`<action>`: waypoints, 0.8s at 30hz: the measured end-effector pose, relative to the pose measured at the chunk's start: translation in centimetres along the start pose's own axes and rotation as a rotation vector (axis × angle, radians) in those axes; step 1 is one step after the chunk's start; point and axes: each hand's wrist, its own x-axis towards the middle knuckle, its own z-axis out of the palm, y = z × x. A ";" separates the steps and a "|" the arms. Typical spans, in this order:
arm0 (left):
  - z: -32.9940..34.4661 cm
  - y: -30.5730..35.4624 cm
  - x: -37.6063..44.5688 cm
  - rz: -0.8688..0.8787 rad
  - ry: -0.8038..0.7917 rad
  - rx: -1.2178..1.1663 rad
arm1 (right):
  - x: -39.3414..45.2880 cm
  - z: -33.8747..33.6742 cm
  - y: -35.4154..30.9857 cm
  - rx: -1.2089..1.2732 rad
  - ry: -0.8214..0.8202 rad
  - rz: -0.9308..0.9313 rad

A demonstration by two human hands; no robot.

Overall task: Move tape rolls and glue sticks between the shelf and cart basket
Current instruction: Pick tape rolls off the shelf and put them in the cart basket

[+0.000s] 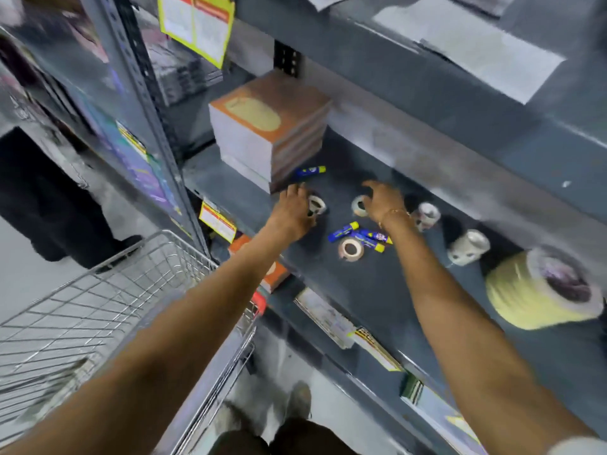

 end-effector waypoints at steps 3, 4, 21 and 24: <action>0.5 0.1 0.8 -0.009 -0.044 -0.025 | 1.1 0.3 -0.2 0.003 -0.050 -0.011; 0.6 0.1 1.0 0.023 -0.059 -0.005 | 1.1 0.5 -0.2 -0.001 -0.055 -0.020; -0.8 -1.4 0.1 0.149 -0.026 0.113 | -6.4 1.4 -1.2 0.052 -0.061 -0.019; -0.6 -1.3 0.1 0.135 -0.064 0.083 | -8.3 2.9 -1.8 -0.025 -0.086 0.007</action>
